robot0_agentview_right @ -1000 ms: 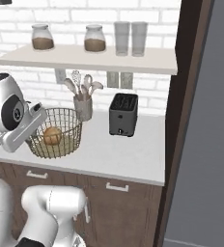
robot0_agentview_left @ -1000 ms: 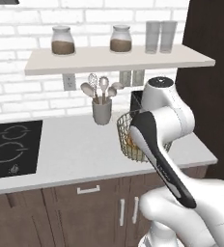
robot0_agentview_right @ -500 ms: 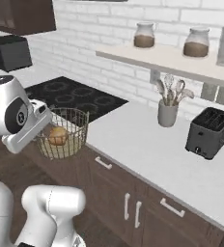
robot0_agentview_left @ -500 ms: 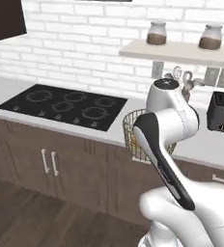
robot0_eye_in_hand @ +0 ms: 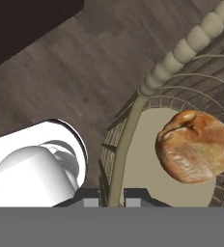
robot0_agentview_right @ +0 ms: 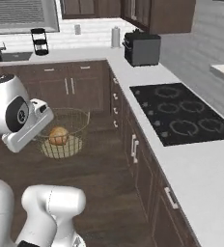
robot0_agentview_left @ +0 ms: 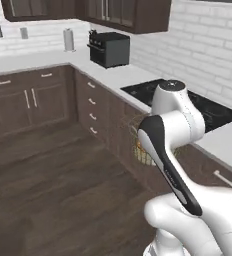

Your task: Open the cabinet, pick up the bread from the cabinet and place it in the basket. Then move the basket to the dining counter.

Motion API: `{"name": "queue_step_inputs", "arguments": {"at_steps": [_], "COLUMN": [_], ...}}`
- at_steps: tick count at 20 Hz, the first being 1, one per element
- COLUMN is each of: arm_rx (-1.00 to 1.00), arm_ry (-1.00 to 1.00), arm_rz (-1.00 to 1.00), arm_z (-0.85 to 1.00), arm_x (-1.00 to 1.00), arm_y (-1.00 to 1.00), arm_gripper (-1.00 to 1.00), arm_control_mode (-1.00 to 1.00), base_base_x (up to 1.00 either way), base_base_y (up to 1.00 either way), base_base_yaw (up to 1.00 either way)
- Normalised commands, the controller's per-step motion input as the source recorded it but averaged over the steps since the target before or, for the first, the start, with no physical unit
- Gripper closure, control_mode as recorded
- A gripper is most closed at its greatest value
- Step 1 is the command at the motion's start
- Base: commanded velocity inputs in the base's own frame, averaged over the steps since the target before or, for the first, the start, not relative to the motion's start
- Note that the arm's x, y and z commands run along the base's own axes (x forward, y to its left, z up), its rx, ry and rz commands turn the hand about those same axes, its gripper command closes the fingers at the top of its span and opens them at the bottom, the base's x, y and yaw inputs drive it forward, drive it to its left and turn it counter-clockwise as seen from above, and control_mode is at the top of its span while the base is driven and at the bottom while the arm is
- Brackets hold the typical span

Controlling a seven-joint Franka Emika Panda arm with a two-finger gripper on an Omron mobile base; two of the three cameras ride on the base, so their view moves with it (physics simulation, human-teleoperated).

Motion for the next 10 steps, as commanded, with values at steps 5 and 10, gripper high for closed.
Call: {"name": "queue_step_inputs", "arguments": {"at_steps": [5, 10], "arm_rx": [0.00, 0.00], "arm_ry": [0.00, 0.00], "arm_rz": [0.00, 0.00], "arm_z": [0.00, 0.00], "arm_x": [0.00, 0.00], "arm_y": [0.00, 0.00], "arm_gripper": [1.00, 1.00], "arm_control_mode": [1.00, 1.00], "base_base_x": [-0.06, -0.01], "base_base_y": [0.00, -0.03], "base_base_yaw": [1.00, 1.00]}}
